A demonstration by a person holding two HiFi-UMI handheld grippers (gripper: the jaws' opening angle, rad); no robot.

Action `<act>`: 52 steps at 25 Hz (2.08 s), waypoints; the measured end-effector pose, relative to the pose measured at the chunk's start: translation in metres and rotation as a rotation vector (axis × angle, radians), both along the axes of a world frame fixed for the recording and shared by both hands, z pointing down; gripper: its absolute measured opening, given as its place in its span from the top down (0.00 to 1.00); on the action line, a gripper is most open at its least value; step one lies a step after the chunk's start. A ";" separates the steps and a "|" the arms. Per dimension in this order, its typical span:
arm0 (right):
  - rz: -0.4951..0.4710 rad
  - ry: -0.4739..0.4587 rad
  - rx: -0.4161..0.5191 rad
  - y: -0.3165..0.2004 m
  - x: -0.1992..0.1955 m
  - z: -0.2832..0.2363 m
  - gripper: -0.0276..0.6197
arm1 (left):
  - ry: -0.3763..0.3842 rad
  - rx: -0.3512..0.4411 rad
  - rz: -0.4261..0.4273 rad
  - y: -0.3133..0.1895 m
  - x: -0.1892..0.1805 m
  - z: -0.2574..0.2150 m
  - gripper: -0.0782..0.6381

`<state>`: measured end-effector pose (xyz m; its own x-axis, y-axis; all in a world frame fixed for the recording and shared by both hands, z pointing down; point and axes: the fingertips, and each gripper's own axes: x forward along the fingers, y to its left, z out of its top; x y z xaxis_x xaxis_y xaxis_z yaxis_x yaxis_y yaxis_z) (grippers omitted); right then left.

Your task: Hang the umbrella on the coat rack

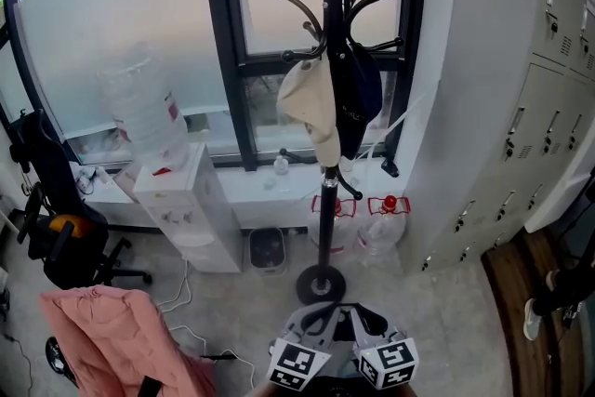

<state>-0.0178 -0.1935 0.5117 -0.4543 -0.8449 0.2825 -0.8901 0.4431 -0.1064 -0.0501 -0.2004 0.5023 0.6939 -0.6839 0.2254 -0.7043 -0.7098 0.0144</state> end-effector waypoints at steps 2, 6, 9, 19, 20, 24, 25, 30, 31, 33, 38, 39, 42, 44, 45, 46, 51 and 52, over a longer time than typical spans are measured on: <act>-0.015 -0.002 0.010 -0.008 0.002 -0.003 0.95 | 0.002 0.009 -0.009 -0.007 0.003 -0.003 0.88; -0.043 -0.006 0.032 -0.026 0.010 -0.014 0.95 | 0.012 0.018 -0.023 -0.025 0.010 -0.012 0.88; -0.065 -0.014 0.044 -0.038 0.016 -0.021 0.95 | 0.003 0.033 -0.040 -0.038 0.017 -0.020 0.88; -0.124 -0.028 0.079 -0.086 0.035 -0.039 0.95 | -0.024 0.084 -0.104 -0.081 0.035 -0.038 0.88; -0.132 -0.026 0.084 -0.091 0.038 -0.041 0.95 | -0.024 0.090 -0.111 -0.085 0.038 -0.039 0.88; -0.173 -0.017 0.098 -0.108 0.045 -0.049 0.95 | 0.002 0.101 -0.151 -0.101 0.045 -0.048 0.88; -0.182 -0.017 0.101 -0.111 0.047 -0.051 0.95 | 0.005 0.104 -0.160 -0.105 0.047 -0.050 0.88; -0.228 -0.014 0.121 -0.127 0.054 -0.059 0.95 | 0.008 0.118 -0.204 -0.121 0.053 -0.057 0.88; -0.239 -0.015 0.126 -0.130 0.055 -0.060 0.95 | 0.006 0.122 -0.213 -0.124 0.054 -0.058 0.88; -0.263 -0.014 0.137 -0.137 0.057 -0.063 0.95 | 0.005 0.132 -0.234 -0.130 0.056 -0.061 0.88; -0.321 -0.019 0.156 -0.150 0.059 -0.071 0.95 | -0.026 0.162 -0.292 -0.145 0.059 -0.069 0.88; -0.331 -0.019 0.159 -0.153 0.060 -0.073 0.95 | -0.024 0.167 -0.301 -0.148 0.060 -0.071 0.88; -0.366 -0.019 0.177 -0.160 0.063 -0.079 0.95 | -0.002 0.179 -0.328 -0.157 0.062 -0.079 0.88; -0.392 -0.019 0.195 -0.165 0.063 -0.086 0.95 | -0.007 0.197 -0.347 -0.161 0.063 -0.086 0.88; -0.404 -0.020 0.204 -0.167 0.064 -0.089 0.95 | -0.016 0.207 -0.357 -0.164 0.063 -0.089 0.88; -0.415 -0.022 0.210 -0.169 0.065 -0.093 0.95 | -0.031 0.219 -0.367 -0.166 0.064 -0.092 0.88; -0.453 -0.057 0.226 -0.177 0.067 -0.107 0.95 | -0.075 0.260 -0.396 -0.172 0.067 -0.105 0.88; -0.458 -0.056 0.233 -0.179 0.067 -0.109 0.95 | -0.074 0.261 -0.404 -0.174 0.066 -0.107 0.88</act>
<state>0.0491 -0.3728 0.4029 -0.8015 -0.5932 0.0753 -0.5949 0.8038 -0.0008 0.0158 -0.3739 0.3952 0.3495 -0.9356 0.0492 -0.9167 -0.3523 -0.1887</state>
